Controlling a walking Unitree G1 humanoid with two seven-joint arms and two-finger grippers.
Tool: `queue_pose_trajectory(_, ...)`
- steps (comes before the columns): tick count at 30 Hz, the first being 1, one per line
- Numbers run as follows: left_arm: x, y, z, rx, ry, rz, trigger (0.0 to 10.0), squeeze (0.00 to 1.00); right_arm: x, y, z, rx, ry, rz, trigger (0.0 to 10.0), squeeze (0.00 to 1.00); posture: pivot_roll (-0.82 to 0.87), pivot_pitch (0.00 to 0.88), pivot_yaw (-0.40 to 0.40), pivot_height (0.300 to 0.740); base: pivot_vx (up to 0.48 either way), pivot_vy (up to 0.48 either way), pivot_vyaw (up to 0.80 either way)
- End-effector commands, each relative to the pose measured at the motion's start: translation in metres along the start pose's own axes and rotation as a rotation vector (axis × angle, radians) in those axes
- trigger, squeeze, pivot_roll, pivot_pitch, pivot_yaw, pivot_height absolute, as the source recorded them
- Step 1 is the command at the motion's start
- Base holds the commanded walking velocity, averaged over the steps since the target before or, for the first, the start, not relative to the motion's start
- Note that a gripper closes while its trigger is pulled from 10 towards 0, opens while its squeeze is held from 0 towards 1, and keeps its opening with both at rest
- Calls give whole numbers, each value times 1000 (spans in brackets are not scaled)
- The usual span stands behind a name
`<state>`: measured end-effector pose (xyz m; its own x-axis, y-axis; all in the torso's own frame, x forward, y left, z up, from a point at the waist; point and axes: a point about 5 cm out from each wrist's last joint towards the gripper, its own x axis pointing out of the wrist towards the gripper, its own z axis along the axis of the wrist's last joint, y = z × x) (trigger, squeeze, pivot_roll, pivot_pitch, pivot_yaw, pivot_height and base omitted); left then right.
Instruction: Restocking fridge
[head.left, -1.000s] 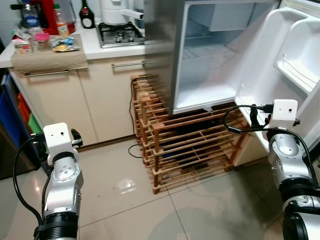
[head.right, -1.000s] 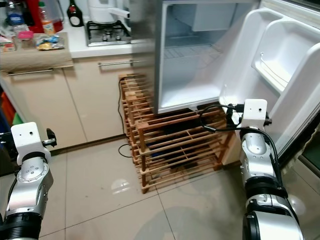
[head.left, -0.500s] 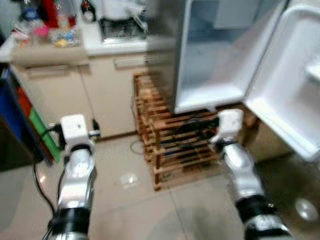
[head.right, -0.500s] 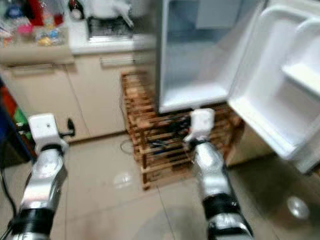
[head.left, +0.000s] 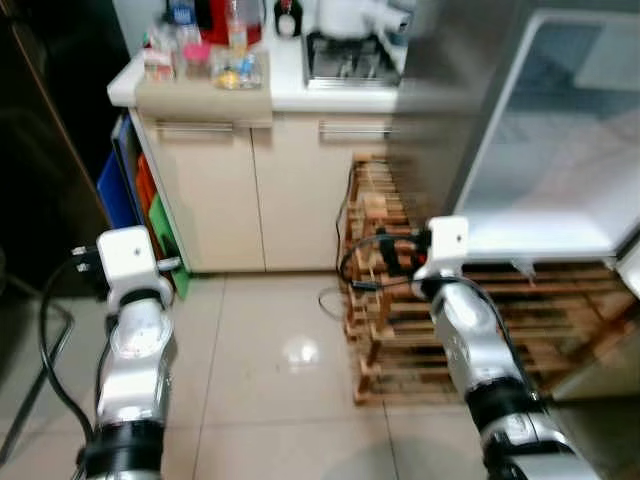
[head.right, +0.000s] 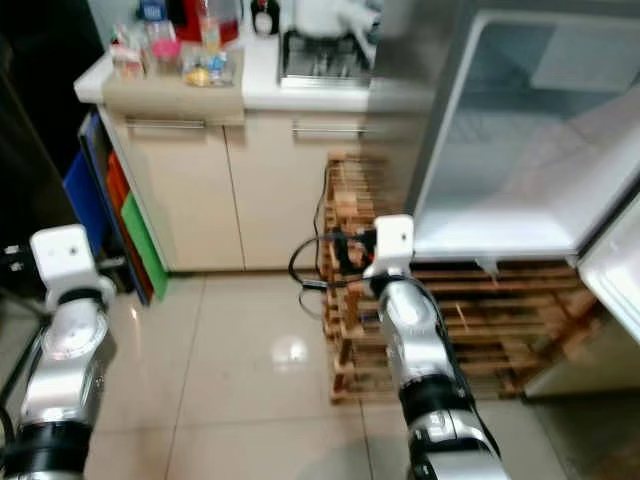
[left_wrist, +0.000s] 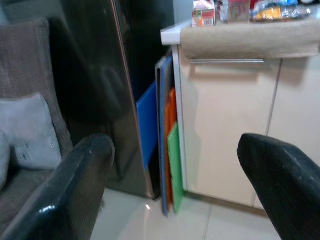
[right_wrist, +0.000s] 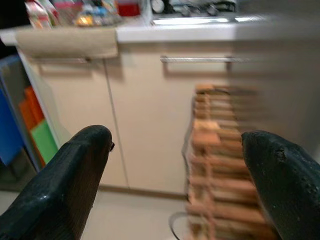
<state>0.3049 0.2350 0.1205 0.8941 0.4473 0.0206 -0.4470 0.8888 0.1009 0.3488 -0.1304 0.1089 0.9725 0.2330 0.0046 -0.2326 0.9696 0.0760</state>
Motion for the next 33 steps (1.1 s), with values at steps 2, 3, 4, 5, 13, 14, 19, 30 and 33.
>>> queue_pose_trajectory(2,-1,-11,6,6,-15,-37,10000,0,-2,-3,1,-24,-13,6,10000,0,-35,0,18,740,480,0,469)
queue_pose_trajectory(3,-1,-11,6,11,-15,-42,10000,0,-2,-1,2,-36,-20,11,10000,0,-34,0,18,740,480,0,463)
queue_pose_trajectory(4,-1,-11,7,11,-15,-43,10000,0,-2,-1,2,-34,-24,1,10000,0,-34,0,19,740,480,0,463)
queue_pose_trajectory(5,-1,-13,7,6,-14,-59,10000,0,-1,-2,2,-14,-20,-34,10000,0,-33,0,18,740,480,0,0)
queue_pose_trajectory(13,2,-18,9,-3,-13,-103,10000,0,0,-11,3,-12,-18,-102,10000,0,-26,0,20,740,120,0,0)
queue_pose_trajectory(14,1,-22,15,-11,-52,-161,10000,0,0,-12,4,-13,-24,-109,10000,0,-24,0,20,740,0,0,0)
queue_pose_trajectory(19,-1,-28,25,-56,-107,-239,10000,0,1,-10,5,-3,-38,-117,10000,0,-16,0,20,740,352,49,0)
queue_pose_trajectory(30,2,-26,23,-54,-93,-234,10000,0,1,-3,5,-3,-47,-98,10000,0,-14,0,17,740,291,380,0)
queue_pose_trajectory(33,2,-26,22,-32,-89,-224,10000,0,2,-2,5,-4,-50,-95,10000,0,-15,0,16,740,276,394,0)
